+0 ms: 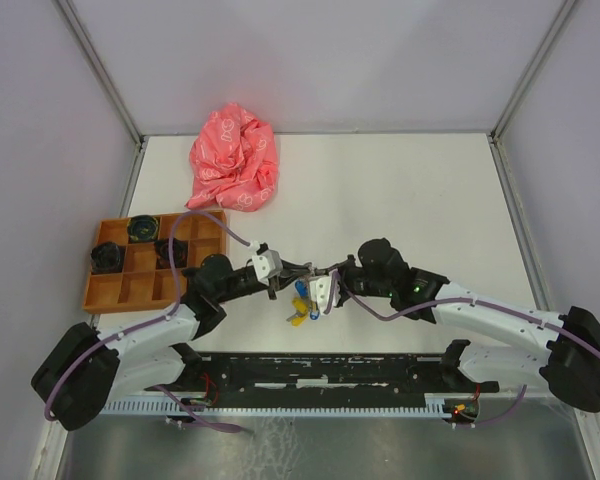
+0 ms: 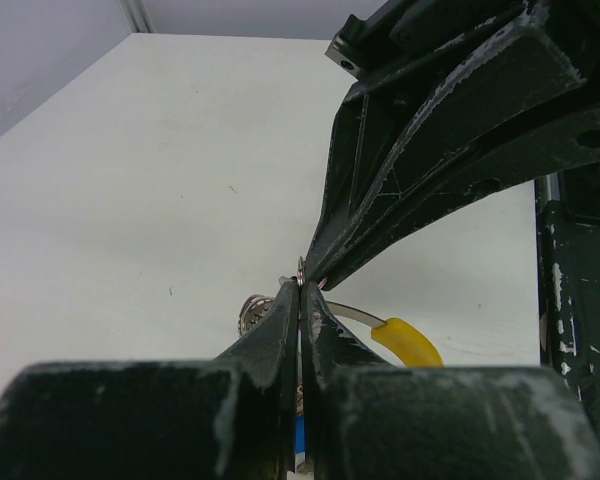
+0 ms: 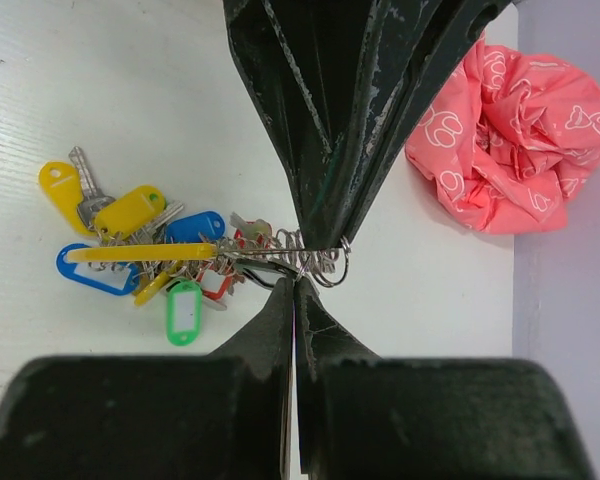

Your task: Put the keys on the keyring

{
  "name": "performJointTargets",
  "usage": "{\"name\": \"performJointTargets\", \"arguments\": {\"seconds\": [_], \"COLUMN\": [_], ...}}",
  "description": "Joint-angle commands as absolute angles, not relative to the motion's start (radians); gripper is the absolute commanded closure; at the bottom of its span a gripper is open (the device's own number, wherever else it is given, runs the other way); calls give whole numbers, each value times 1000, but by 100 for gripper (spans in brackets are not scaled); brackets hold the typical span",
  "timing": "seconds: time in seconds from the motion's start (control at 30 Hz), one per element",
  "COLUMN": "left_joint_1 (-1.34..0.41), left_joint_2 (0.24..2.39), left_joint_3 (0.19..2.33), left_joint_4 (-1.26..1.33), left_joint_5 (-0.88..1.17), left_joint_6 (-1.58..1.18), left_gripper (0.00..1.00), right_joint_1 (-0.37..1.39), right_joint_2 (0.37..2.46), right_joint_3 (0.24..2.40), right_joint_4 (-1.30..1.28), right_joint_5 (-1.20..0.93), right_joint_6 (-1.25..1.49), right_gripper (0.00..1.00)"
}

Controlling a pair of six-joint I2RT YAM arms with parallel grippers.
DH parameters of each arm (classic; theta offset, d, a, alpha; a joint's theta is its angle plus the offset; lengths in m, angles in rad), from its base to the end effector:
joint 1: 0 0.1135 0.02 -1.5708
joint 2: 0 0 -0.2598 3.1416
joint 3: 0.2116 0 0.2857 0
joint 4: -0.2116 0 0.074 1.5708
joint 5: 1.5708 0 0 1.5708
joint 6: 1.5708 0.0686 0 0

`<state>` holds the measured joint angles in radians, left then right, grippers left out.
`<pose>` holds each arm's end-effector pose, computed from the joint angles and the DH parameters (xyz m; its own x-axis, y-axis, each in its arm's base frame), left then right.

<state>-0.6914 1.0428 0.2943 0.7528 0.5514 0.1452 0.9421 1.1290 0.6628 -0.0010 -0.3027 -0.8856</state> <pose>0.1828 -0.1980 0.1924 0.1403 0.0439 -0.9891 0.9362 0.3191 0.1469 0.1657 0.2627 0.2136 0.5513 -0.4985 -0.6690 -0.7927 -0.0630 -0.6064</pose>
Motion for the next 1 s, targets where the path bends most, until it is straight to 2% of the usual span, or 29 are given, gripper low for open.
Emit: {"name": "performJointTargets", "arguments": {"seconds": [0.0, 0.3, 0.53, 0.63, 0.97], "left_joint_1": [-689, -689, -690, -690, -691], "left_joint_2": [1045, 1096, 1099, 1095, 1067], "left_joint_3": [281, 265, 235, 228, 238], "left_joint_4": [973, 1013, 1045, 1026, 882], "left_joint_5": [510, 530, 525, 528, 574], "left_joint_6": [71, 17, 24, 49, 200], "left_gripper": [97, 93, 84, 78, 70], "right_joint_1": [948, 948, 948, 947, 947], "right_joint_2": [1116, 1109, 1117, 1113, 1123], "right_joint_3": [657, 692, 705, 719, 787], "right_joint_4": [-23, -87, -109, -132, -241], "right_joint_5": [-247, -248, -252, -249, -252], "right_joint_6": [-914, -936, -947, -958, -997], "right_gripper": [99, 99, 99, 99, 99]}}
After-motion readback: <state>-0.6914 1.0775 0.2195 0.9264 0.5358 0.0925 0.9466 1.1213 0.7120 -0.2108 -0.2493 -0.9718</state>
